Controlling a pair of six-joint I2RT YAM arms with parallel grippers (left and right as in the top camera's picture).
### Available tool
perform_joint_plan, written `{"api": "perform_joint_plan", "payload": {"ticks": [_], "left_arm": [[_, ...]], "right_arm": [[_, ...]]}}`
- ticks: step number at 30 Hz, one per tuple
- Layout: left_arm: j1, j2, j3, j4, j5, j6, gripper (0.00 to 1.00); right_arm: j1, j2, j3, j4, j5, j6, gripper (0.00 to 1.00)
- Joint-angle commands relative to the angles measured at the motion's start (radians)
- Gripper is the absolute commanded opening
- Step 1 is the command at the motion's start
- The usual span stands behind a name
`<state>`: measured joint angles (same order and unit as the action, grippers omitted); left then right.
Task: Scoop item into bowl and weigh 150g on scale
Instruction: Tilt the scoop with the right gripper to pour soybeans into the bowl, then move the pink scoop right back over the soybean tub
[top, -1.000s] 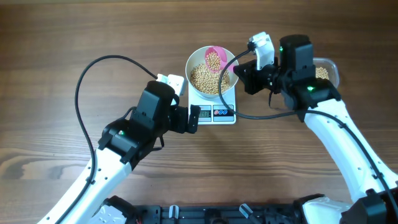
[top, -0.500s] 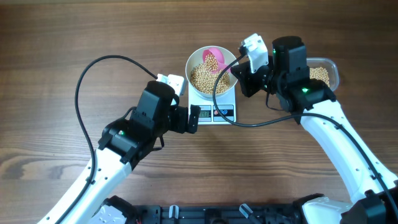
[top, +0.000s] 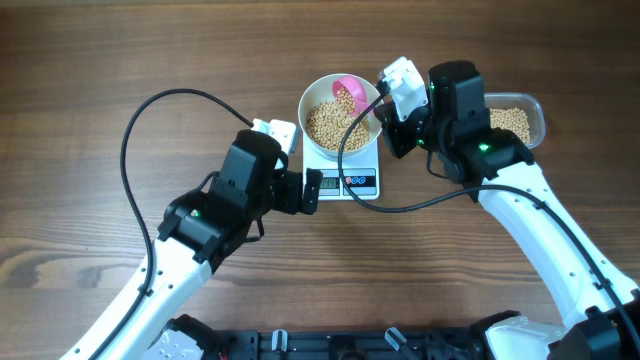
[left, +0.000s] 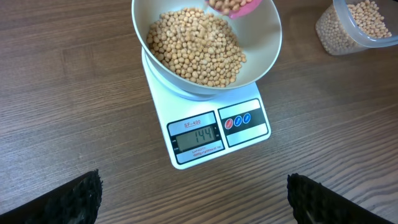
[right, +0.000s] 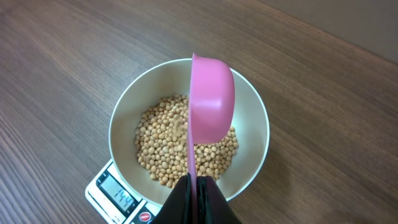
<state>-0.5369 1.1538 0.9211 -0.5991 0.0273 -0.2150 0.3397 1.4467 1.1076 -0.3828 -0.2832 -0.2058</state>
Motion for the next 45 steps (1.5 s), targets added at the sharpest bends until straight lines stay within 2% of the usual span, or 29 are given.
{"api": "perform_joint_plan", "payload": {"ticks": [1,3,26,31,33,37,40,45], "left_arm": [[-0.005,0.006,0.015,0.003,0.009,0.001,1.0],[-0.005,0.006,0.015,0.003,0.009,0.001,1.0],[-0.005,0.006,0.015,0.003,0.009,0.002,1.0],[-0.005,0.006,0.015,0.003,0.009,0.001,1.0],[-0.005,0.006,0.015,0.003,0.009,0.001,1.0],[-0.005,0.006,0.015,0.003,0.009,0.001,1.0],[-0.005,0.006,0.015,0.003,0.009,0.001,1.0],[-0.005,0.006,0.015,0.003,0.009,0.001,1.0]], "right_arm": [[0.004,-0.018,0.02,0.003,-0.006,0.065,0.04],[0.004,-0.018,0.02,0.003,-0.025,0.102,0.04],[0.004,-0.018,0.02,0.002,-0.051,0.106,0.04],[-0.005,-0.018,0.02,0.029,-0.055,0.279,0.04],[-0.027,-0.018,0.02,0.051,-0.058,0.341,0.04],[-0.113,-0.028,0.02,0.066,-0.165,0.363,0.04],[-0.227,-0.04,0.02,0.064,-0.26,0.423,0.04],[-0.412,-0.065,0.02,0.034,-0.328,0.42,0.04]]}}
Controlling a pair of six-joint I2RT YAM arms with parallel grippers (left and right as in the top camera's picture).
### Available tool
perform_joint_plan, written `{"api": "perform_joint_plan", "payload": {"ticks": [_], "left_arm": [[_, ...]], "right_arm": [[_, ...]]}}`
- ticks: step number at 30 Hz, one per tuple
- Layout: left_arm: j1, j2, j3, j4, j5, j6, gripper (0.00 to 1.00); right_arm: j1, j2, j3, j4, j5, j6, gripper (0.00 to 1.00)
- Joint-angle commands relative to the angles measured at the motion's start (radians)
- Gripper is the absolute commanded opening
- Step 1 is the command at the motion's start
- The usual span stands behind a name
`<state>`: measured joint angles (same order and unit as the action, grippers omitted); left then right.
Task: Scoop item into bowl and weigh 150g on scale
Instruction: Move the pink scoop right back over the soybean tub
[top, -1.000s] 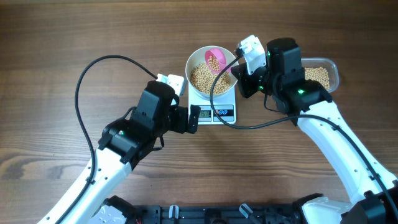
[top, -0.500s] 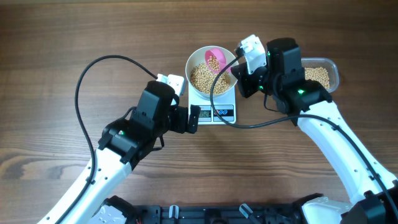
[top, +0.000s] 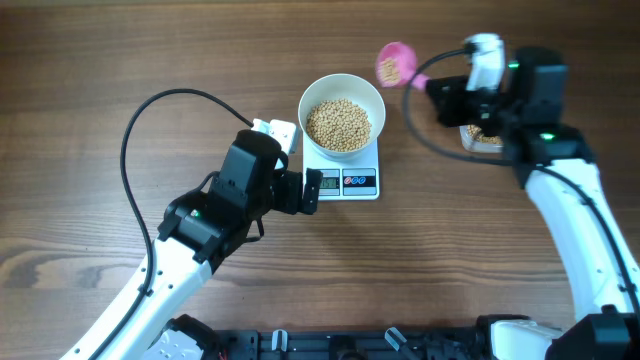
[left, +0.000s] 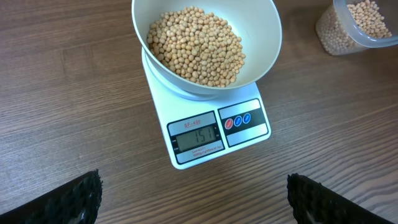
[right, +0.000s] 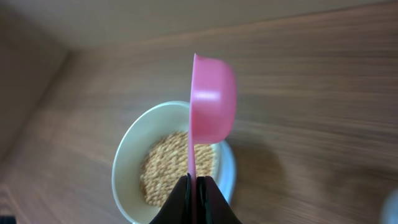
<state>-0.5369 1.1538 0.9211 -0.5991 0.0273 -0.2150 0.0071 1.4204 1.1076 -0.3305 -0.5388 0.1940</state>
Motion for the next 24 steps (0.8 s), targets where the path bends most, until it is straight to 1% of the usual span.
{"api": "perform_joint_plan", "payload": {"ticks": [1,4,8,11,12,15,16,17,18,21,24], "left_arm": [[-0.005,0.006,0.015,0.003,0.009,0.001,1.0],[-0.005,0.006,0.015,0.003,0.009,0.001,1.0],[-0.005,0.006,0.015,0.003,0.009,0.001,1.0],[-0.005,0.006,0.015,0.003,0.009,0.002,1.0],[-0.005,0.006,0.015,0.003,0.009,0.002,1.0],[-0.005,0.006,0.015,0.003,0.009,0.001,1.0],[-0.005,0.006,0.015,0.003,0.009,0.001,1.0],[-0.005,0.006,0.015,0.003,0.009,0.001,1.0],[-0.005,0.006,0.015,0.003,0.009,0.002,1.0],[-0.005,0.006,0.015,0.003,0.009,0.002,1.0],[-0.005,0.006,0.015,0.003,0.009,0.001,1.0]], "right_arm": [[-0.125,-0.047,0.02,-0.046,-0.072,-0.002,0.04],[-0.245,-0.071,0.02,-0.132,-0.069,-0.09,0.04],[-0.363,-0.086,0.02,-0.188,-0.064,-0.107,0.04],[-0.416,-0.085,0.02,-0.223,0.025,-0.164,0.04],[-0.421,-0.085,0.02,-0.233,0.065,-0.191,0.04],[-0.403,-0.085,0.018,-0.306,0.163,-0.428,0.04],[-0.392,-0.085,0.018,-0.324,0.204,-0.467,0.04],[-0.38,-0.085,0.018,-0.339,0.252,-0.494,0.04],[-0.354,-0.085,0.018,-0.348,0.354,-0.518,0.04],[-0.318,-0.085,0.018,-0.35,0.442,-0.565,0.04],[-0.256,-0.085,0.018,-0.346,0.6,-0.622,0.04]]}}
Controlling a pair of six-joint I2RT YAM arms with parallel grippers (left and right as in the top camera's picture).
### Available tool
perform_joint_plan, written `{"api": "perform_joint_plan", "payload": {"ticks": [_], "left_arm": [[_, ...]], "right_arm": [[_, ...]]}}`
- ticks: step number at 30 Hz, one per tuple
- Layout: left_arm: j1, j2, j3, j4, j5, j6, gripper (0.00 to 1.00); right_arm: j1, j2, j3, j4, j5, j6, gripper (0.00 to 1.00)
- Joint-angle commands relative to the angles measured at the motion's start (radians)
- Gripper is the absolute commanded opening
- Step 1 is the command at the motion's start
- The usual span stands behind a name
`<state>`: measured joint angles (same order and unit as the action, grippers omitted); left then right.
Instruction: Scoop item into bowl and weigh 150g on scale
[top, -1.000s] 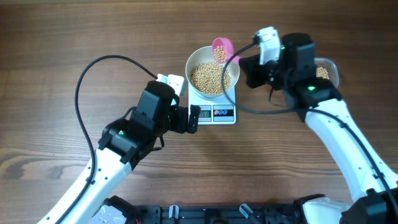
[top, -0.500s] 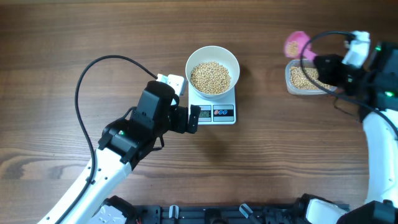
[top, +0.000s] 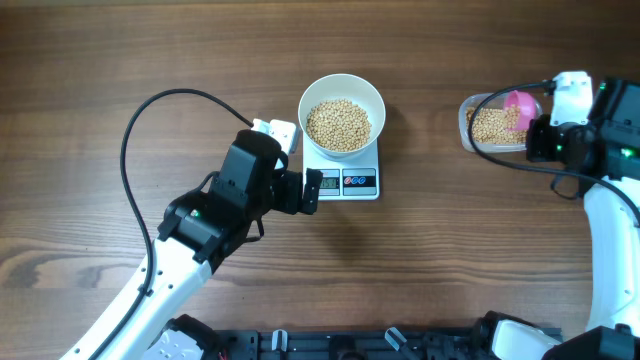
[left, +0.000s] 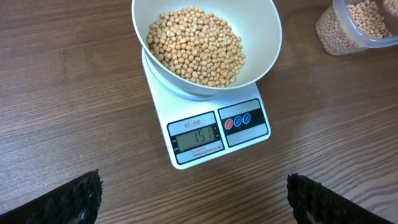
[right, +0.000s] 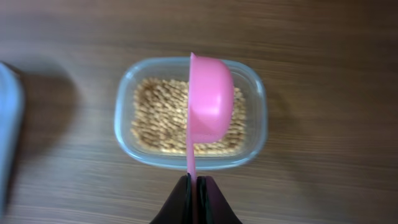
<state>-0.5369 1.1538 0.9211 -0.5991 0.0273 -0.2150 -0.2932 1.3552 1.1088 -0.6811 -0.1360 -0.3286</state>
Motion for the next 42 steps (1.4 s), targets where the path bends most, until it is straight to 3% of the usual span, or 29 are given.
{"api": "perform_joint_plan", "payload": {"ticks": [1,5,15,17,24,30,33,38,42], "left_arm": [[-0.005,0.006,0.015,0.003,0.008,0.002,1.0],[-0.005,0.006,0.015,0.003,0.008,0.002,1.0],[-0.005,0.006,0.015,0.003,0.009,0.001,1.0],[-0.005,0.006,0.015,0.003,0.009,0.001,1.0],[-0.005,0.006,0.015,0.003,0.009,0.001,1.0],[-0.005,0.006,0.015,0.003,0.009,0.001,1.0],[-0.005,0.006,0.015,0.003,0.009,0.001,1.0],[-0.005,0.006,0.015,0.003,0.009,0.001,1.0],[-0.005,0.006,0.015,0.003,0.009,0.001,1.0]], "right_arm": [[0.066,-0.02,0.016,0.011,0.255,-0.112,0.04],[0.131,-0.02,0.016,0.03,0.406,-0.117,0.04],[0.189,-0.02,0.016,0.064,0.425,-0.108,0.04],[0.189,-0.02,0.016,0.078,0.417,-0.037,0.04],[0.188,-0.02,0.016,0.133,-0.002,0.167,0.04],[0.19,-0.019,0.016,0.314,-0.492,0.333,0.04],[0.208,-0.019,0.016,0.359,-0.525,0.415,0.04],[0.324,-0.01,0.016,0.401,-0.519,0.407,0.04],[0.43,0.014,0.016,0.391,-0.388,0.387,0.04]]}}
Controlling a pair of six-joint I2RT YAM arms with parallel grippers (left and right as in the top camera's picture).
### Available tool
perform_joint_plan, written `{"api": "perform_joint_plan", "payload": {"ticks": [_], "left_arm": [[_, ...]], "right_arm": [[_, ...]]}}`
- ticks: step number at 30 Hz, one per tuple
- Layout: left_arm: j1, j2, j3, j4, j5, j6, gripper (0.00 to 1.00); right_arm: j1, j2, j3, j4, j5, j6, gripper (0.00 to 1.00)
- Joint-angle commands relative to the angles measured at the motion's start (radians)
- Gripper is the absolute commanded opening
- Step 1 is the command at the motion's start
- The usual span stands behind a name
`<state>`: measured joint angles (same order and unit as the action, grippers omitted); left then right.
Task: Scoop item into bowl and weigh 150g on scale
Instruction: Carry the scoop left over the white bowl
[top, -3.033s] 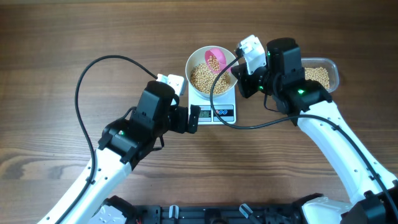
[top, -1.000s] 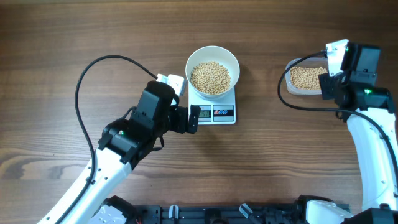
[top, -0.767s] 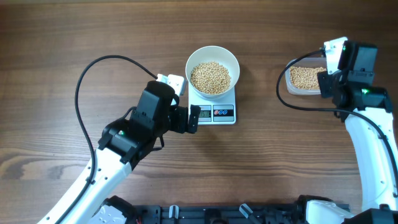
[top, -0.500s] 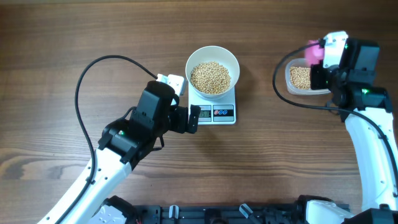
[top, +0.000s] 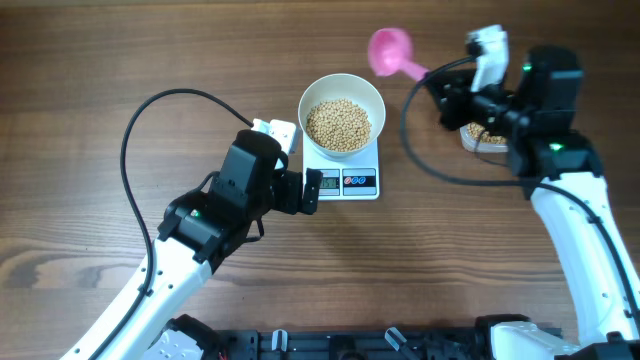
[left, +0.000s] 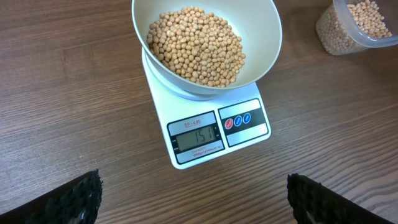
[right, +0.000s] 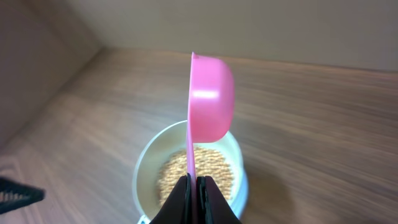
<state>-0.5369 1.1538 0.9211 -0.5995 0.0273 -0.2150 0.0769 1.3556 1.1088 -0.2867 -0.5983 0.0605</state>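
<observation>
The white bowl (top: 304, 108) of beige beans (top: 338, 122) sits on the white scale (top: 345, 183). In the left wrist view the scale's display (left: 196, 135) reads 151. My right gripper (right: 195, 186) is shut on the handle of the pink scoop (top: 385, 48). It holds the scoop in the air behind and to the right of the bowl, and no beans show in it from overhead. My left gripper (left: 196, 205) stands open and empty just in front of the scale.
A clear container (top: 478, 135) of beans stands to the right of the scale, partly hidden under my right arm. A black cable loops over the table at the left.
The scoop was over the bean container at the right. My right gripper now holds it farther left, near the bowl's far right side. The scale reads 151 as before, and the left arm is still.
The scoop was tipped over the bowl with the scale at 144. Then it was clear of the bowl with some beans in it, and the scale read 151. Then it hung over the container. Now it is back near the bowl.
</observation>
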Motion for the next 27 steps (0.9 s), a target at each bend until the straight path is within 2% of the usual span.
{"api": "perform_joint_plan", "payload": {"ticks": [1,4,8,15,18,22,27], "left_arm": [[-0.005,0.006,0.015,0.003,0.009,0.001,1.0],[-0.005,0.006,0.015,0.003,0.008,0.002,1.0],[-0.005,0.006,0.015,0.003,0.009,0.001,1.0],[-0.005,0.006,0.015,0.003,0.009,0.001,1.0],[-0.005,0.006,0.015,0.003,0.009,0.001,1.0],[-0.005,0.006,0.015,0.003,0.009,0.001,1.0],[-0.005,0.006,0.015,0.003,0.009,0.001,1.0]], "right_arm": [[0.085,0.026,0.016,-0.01,0.097,-0.031,0.04],[0.164,0.072,0.016,-0.029,0.162,-0.121,0.04],[0.236,0.11,0.016,-0.02,0.317,-0.152,0.04],[0.319,0.155,0.016,-0.012,0.377,-0.2,0.04],[0.338,0.174,0.016,-0.025,0.463,-0.206,0.04],[0.338,0.197,0.016,-0.081,0.464,-0.271,0.04],[0.338,0.206,0.015,-0.117,0.464,-0.27,0.04]]}}
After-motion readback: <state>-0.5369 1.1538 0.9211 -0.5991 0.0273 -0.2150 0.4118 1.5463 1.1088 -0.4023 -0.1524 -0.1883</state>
